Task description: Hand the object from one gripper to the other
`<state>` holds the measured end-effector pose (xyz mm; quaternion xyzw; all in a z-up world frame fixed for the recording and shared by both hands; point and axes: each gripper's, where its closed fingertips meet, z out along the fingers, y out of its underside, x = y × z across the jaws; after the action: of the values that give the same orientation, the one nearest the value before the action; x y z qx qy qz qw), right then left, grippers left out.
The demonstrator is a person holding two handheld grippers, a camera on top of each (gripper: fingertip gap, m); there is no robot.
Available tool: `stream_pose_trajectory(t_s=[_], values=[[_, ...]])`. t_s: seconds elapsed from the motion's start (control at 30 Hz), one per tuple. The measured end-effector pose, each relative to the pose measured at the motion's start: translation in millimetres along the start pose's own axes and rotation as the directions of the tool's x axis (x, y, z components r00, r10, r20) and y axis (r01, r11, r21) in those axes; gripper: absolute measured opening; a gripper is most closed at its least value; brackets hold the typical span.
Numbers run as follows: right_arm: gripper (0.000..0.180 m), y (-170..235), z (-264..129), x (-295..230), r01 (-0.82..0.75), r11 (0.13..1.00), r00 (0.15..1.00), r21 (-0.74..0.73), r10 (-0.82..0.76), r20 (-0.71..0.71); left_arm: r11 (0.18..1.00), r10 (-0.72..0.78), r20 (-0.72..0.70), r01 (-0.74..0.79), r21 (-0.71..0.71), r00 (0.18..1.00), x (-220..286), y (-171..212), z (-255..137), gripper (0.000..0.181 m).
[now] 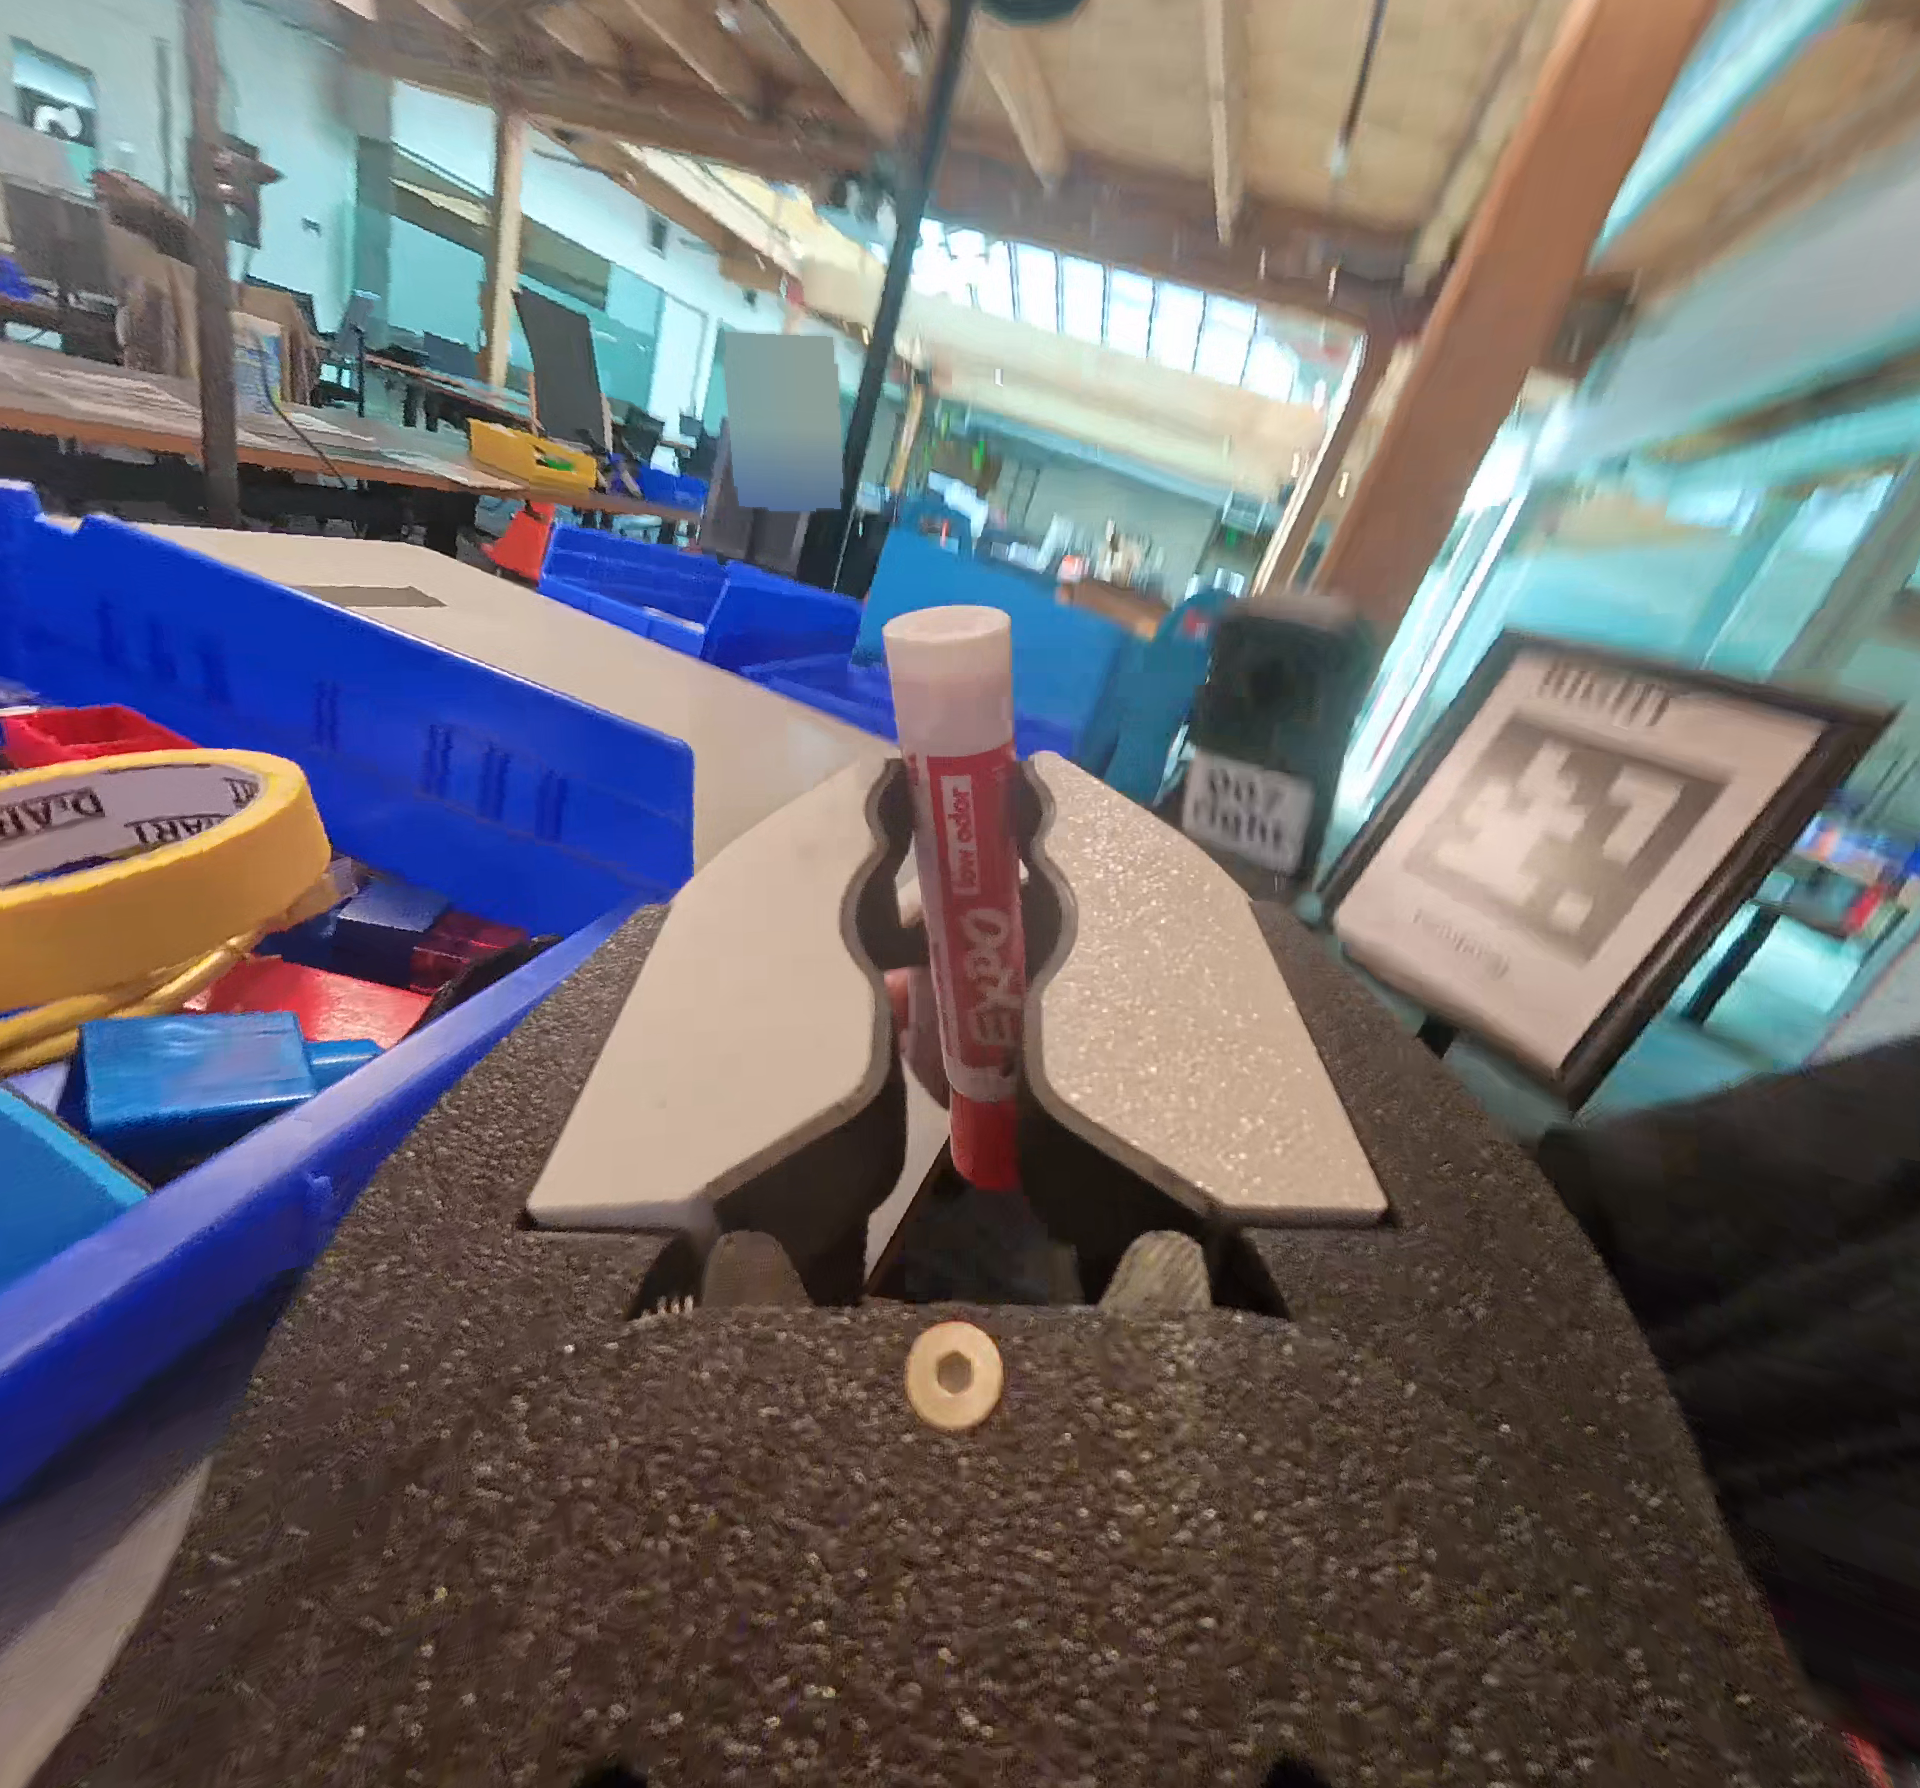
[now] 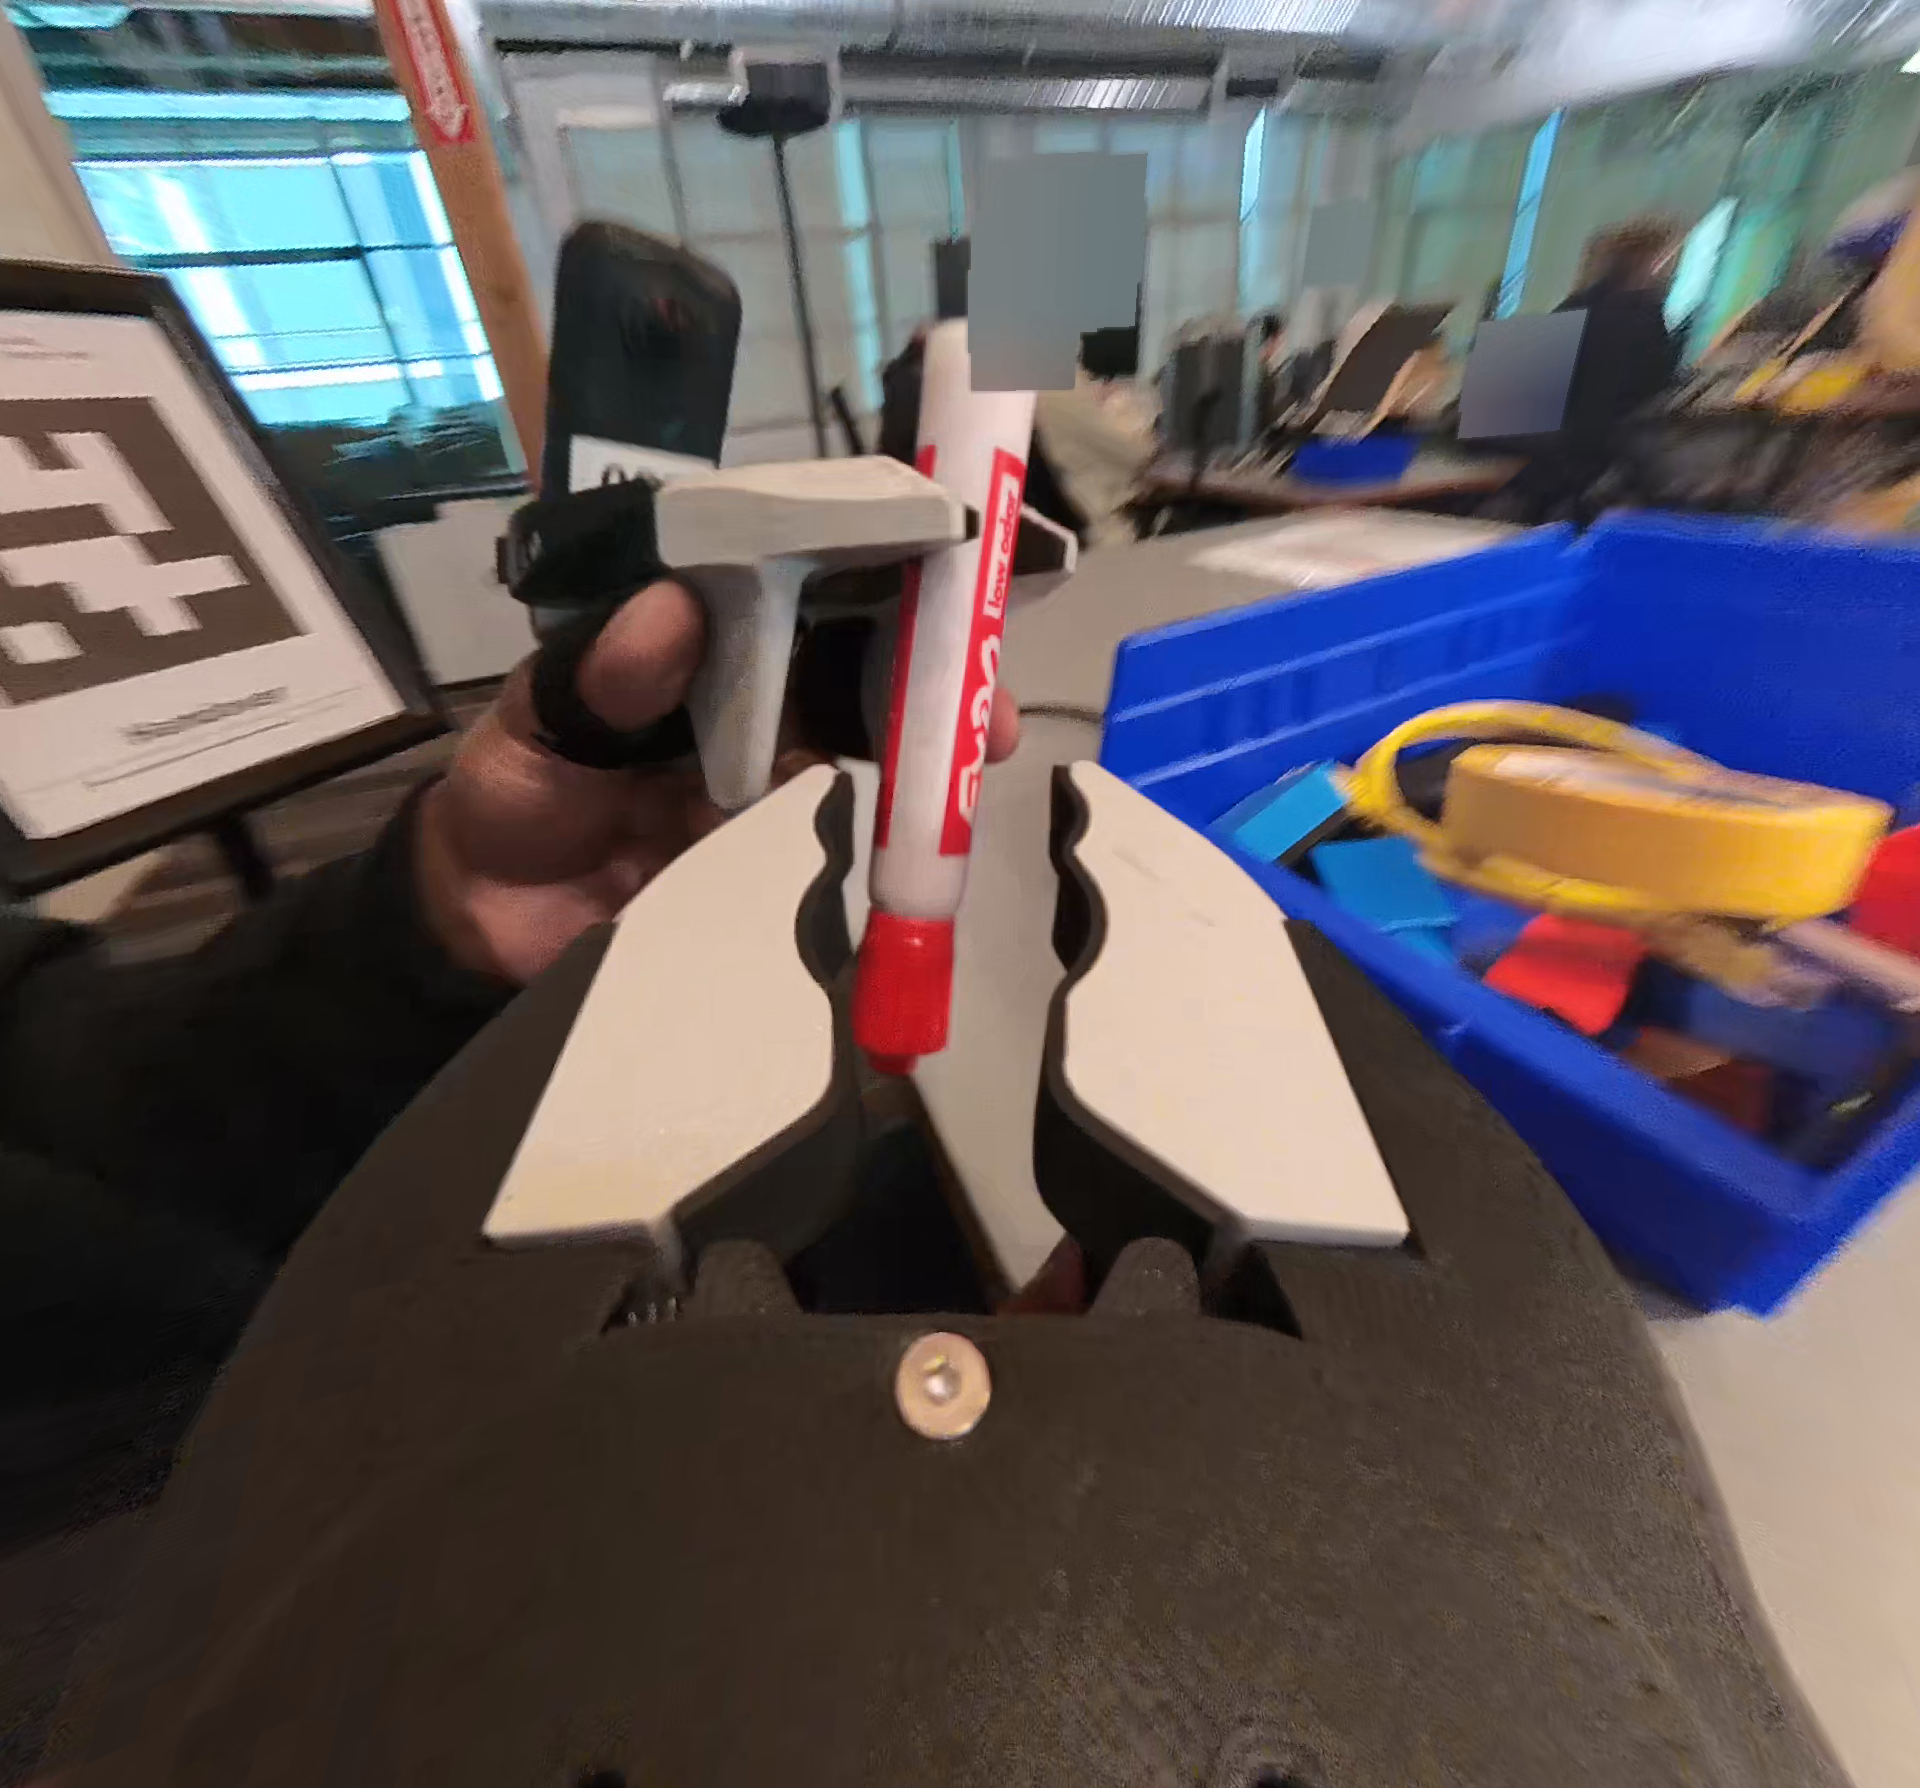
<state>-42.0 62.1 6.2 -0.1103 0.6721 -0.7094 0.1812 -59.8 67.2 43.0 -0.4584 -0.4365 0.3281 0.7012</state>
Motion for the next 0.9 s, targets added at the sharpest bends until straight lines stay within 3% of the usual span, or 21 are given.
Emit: stream_pose_trajectory(t_s=[0.1,0.2,0.3,0.37,0.57,0.83,0.9], values=[[0.047,-23,-11,4,0.3,0.945,0.944,0.13,-0.275,-0.181,0.952,-0.233,-0.002,0.228,0.203,0.973,-13,-20,-9,0.021],[0.049,-30,-19,-6,0.628,0.769,0.755,0.118,-0.566,-0.331,0.812,-0.456,-0.067,0.445,0.378,0.888,-28,-29,-20,0.021],[0.051,-19,-13,-12,0.79,0.612,0.572,0.013,-0.731,-0.373,0.677,-0.581,-0.169,0.589,0.441,0.796,-31,-29,-23,0.02],[0.052,-18,-12,-11,0.807,0.59,0.535,-0.012,-0.74,-0.409,0.662,-0.609,-0.188,0.624,0.415,0.771,-27,-24,-17,0.02],[0.027,-24,-18,-1,0.826,0.561,0.471,-0.059,-0.744,-0.475,0.675,-0.636,-0.186,0.657,0.336,0.749,-15,-9,-1,0.02],[0.019,-23,-17,2,0.827,0.555,0.457,-0.093,-0.759,-0.464,0.705,-0.617,-0.159,0.631,0.325,0.771,-16,-5,3,0.02],[0.019,-25,-17,4,0.797,0.599,0.505,-0.077,-0.731,-0.459,0.743,-0.577,-0.153,0.593,0.31,0.803,-13,-8,3,0.02]])
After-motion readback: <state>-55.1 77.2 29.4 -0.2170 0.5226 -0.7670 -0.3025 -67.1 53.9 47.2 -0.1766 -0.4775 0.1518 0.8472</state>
